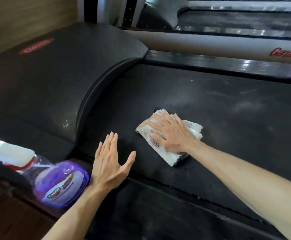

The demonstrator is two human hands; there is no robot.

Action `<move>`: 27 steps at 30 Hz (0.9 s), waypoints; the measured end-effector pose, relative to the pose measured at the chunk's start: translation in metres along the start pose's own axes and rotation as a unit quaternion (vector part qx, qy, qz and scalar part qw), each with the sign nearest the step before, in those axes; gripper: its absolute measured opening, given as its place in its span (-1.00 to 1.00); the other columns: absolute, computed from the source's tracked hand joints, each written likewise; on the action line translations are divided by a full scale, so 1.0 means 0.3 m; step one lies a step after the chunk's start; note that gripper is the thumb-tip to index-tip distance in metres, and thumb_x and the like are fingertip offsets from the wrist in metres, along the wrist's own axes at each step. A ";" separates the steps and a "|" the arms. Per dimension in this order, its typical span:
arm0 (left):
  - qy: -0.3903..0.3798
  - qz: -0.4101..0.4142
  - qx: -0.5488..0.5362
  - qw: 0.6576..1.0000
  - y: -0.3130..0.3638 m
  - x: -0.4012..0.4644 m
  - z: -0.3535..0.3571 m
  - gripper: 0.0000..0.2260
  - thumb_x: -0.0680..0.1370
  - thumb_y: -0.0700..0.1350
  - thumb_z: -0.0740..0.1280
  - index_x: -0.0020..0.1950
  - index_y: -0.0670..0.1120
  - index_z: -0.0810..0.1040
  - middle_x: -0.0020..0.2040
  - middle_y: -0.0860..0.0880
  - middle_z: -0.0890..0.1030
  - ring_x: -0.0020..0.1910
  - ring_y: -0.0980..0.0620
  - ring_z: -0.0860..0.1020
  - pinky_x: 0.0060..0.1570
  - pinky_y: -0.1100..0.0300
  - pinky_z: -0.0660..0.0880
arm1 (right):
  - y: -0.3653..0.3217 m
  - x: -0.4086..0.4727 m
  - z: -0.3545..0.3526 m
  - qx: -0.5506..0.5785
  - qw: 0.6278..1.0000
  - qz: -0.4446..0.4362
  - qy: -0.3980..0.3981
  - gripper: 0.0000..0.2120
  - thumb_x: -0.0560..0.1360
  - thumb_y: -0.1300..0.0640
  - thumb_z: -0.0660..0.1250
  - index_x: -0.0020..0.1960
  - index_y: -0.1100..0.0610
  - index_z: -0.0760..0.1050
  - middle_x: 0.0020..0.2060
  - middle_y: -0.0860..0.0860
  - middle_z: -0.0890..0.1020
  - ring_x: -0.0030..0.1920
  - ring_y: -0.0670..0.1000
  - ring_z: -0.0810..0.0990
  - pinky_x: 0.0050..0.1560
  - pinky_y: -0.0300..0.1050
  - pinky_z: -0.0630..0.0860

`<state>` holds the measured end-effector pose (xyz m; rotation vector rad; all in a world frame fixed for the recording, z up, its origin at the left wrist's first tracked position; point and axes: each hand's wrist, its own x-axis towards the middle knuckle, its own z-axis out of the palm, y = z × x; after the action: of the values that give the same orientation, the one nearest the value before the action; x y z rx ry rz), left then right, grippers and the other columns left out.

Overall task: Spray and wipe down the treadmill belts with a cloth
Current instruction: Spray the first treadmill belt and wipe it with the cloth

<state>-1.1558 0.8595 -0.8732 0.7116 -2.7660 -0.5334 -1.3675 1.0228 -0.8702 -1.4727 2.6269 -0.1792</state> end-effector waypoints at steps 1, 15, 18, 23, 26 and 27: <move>0.008 -0.005 0.005 1.000 -0.005 -0.010 -0.001 -0.06 0.45 0.46 -0.08 0.66 -0.13 0.09 0.66 -0.03 0.08 0.64 0.12 -0.03 0.55 0.25 -0.26 | -0.004 -0.006 0.000 0.000 1.000 0.000 0.001 -0.31 0.56 -0.39 -0.33 0.66 -0.28 -0.10 0.68 -0.12 -0.09 0.65 -0.02 -0.30 0.62 0.21 -0.25; 0.093 -0.004 -0.063 0.994 -0.045 -0.047 0.034 -0.29 0.60 0.21 0.02 0.64 -0.19 0.13 0.65 -0.08 0.07 0.60 0.29 -0.17 0.58 0.25 -0.20 | 0.002 -0.074 -0.003 0.000 0.999 -0.004 -0.040 -0.33 0.51 -0.46 -0.38 0.60 -0.41 -0.06 0.66 -0.15 -0.23 0.61 -0.05 -0.42 0.62 0.12 -0.33; 0.088 -0.009 -0.056 0.994 -0.048 -0.045 0.046 -0.26 0.58 0.22 0.01 0.64 -0.21 0.11 0.65 -0.12 0.07 0.62 0.15 -0.09 0.58 0.25 -0.22 | 0.002 -0.063 0.001 -0.005 0.999 0.003 -0.041 -0.33 0.52 -0.44 -0.37 0.61 -0.40 -0.06 0.66 -0.15 -0.24 0.61 -0.05 -0.41 0.63 0.13 -0.31; 0.086 -0.007 -0.050 0.995 -0.057 -0.043 0.051 -0.25 0.57 0.22 0.00 0.63 -0.22 0.12 0.65 -0.15 0.09 0.63 0.08 -0.03 0.57 0.26 -0.22 | 0.003 -0.060 0.009 -0.013 0.999 -0.011 -0.033 -0.33 0.53 -0.37 -0.35 0.64 -0.33 -0.19 0.66 -0.12 -0.26 0.62 -0.02 -0.41 0.62 0.16 -0.31; 0.086 -0.008 -0.051 0.995 -0.060 -0.045 0.051 -0.24 0.57 0.23 -0.01 0.64 -0.22 0.11 0.65 -0.14 0.08 0.64 0.07 -0.02 0.57 0.26 -0.23 | -0.006 -0.077 0.022 -0.047 0.999 -0.006 -0.003 -0.32 0.62 -0.31 -0.26 0.64 -0.13 -0.42 0.67 0.01 -0.26 0.63 0.03 -0.38 0.63 0.20 -0.24; 0.087 -0.009 -0.054 0.995 -0.059 -0.042 0.050 -0.24 0.57 0.23 -0.02 0.64 -0.22 0.10 0.65 -0.15 0.08 0.64 0.05 -0.02 0.56 0.27 -0.23 | -0.009 -0.076 0.019 -0.057 0.998 -0.001 0.005 -0.31 0.65 -0.29 -0.20 0.64 -0.10 -0.43 0.66 0.07 -0.26 0.64 0.05 -0.37 0.63 0.20 -0.23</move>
<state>-1.1423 0.8558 -0.8956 0.7218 -2.5512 -0.5884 -1.3525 1.0408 -0.8744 -1.5118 2.6860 -0.0375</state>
